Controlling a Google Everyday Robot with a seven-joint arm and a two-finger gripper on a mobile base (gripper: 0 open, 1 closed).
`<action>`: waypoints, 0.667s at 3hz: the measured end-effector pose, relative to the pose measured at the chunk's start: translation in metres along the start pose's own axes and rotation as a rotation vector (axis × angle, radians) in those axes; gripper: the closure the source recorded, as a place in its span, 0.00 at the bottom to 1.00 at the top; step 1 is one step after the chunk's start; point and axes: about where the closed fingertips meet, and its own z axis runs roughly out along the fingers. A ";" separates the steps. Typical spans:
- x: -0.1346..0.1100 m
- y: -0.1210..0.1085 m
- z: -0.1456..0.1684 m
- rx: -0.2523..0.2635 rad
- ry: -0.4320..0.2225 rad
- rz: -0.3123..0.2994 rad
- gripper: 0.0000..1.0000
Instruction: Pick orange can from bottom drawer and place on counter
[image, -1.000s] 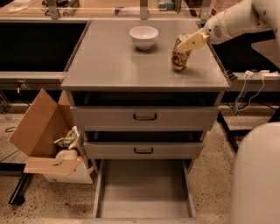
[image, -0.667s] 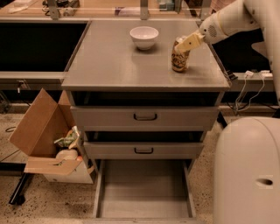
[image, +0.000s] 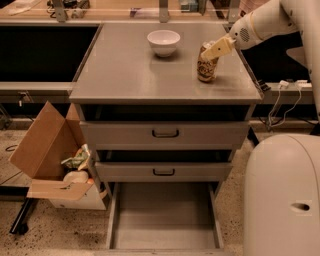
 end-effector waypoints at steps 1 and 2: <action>0.000 0.000 0.000 0.000 0.000 0.000 0.06; 0.000 0.000 0.000 0.000 -0.001 0.000 0.00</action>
Offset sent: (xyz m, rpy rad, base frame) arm 0.0000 0.0000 0.0000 0.0000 0.0000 0.0000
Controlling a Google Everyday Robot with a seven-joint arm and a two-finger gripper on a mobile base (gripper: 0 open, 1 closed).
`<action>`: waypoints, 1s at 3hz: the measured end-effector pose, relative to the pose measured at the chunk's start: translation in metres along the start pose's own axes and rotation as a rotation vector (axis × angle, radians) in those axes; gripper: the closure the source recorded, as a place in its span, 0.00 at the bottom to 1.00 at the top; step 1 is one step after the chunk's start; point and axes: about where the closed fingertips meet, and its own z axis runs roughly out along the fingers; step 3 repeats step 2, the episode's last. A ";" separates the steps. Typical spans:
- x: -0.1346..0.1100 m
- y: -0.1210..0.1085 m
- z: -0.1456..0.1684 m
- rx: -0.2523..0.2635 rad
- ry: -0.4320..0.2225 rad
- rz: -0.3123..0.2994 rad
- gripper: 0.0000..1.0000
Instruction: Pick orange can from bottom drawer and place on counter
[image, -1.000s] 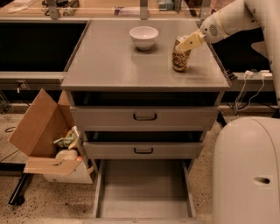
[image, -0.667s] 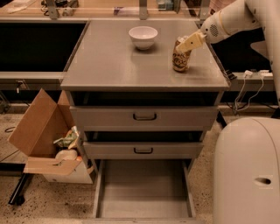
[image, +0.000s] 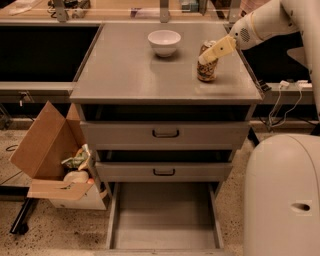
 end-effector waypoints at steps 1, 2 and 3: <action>-0.004 -0.001 -0.014 -0.012 -0.068 0.006 0.00; -0.011 -0.008 -0.051 -0.015 -0.220 0.004 0.00; -0.011 -0.008 -0.051 -0.015 -0.220 0.004 0.00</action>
Offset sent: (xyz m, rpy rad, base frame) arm -0.0541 -0.0696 0.0813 0.3442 -0.2957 0.0047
